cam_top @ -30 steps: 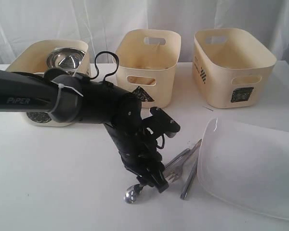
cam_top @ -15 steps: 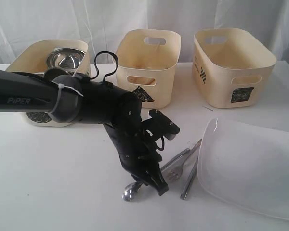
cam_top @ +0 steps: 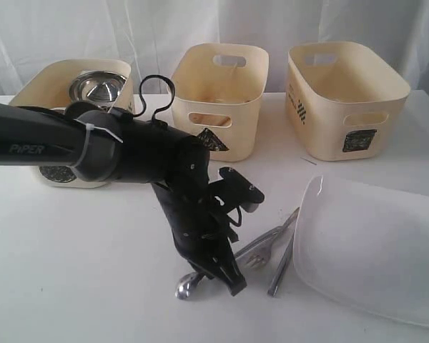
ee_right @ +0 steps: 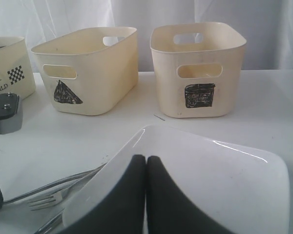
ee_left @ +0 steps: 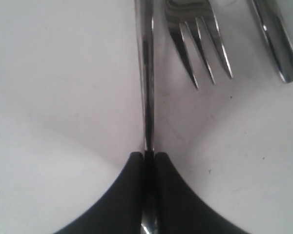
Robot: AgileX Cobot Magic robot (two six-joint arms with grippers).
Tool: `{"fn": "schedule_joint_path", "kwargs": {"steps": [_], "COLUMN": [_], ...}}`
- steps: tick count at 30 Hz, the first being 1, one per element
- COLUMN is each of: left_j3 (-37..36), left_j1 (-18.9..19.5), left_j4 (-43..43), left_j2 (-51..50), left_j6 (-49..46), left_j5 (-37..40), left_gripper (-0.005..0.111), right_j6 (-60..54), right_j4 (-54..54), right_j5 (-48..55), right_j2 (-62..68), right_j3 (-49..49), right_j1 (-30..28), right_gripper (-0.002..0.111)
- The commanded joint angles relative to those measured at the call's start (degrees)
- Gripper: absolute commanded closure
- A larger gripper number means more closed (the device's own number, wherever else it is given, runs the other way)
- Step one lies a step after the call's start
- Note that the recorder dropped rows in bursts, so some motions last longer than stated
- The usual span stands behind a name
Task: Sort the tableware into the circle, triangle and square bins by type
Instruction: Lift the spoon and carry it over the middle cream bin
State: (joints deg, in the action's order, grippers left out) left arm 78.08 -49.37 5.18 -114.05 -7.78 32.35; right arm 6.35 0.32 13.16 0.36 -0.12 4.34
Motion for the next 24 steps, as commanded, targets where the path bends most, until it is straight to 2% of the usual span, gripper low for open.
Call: {"fn": "schedule_joint_path", "kwargs": {"steps": [1, 15, 18, 24], "left_j3": [-0.3, -0.2, 0.8, 5.2], "left_j1": [0.1, 0.3, 0.3, 0.3], "left_j4": [0.6, -5.2, -10.8, -30.9], "left_j2": [3.0, 9.1, 10.7, 12.3], "left_j6": [0.1, 1.6, 6.0, 25.8], "left_j5": [1.2, 2.8, 0.3, -3.4], "left_gripper": [0.098, 0.098, 0.101, 0.107], "right_j6": [-0.2, -0.2, -0.2, -0.2], "right_j4": [0.1, 0.1, 0.1, 0.1], "right_j5": [-0.5, -0.5, -0.5, -0.5], "right_j2": [-0.4, -0.4, -0.4, -0.4], "right_j3": [0.1, 0.1, 0.1, 0.1], "right_j1": [-0.4, -0.4, -0.4, -0.4], "right_gripper": [0.108, 0.108, 0.108, 0.108]}}
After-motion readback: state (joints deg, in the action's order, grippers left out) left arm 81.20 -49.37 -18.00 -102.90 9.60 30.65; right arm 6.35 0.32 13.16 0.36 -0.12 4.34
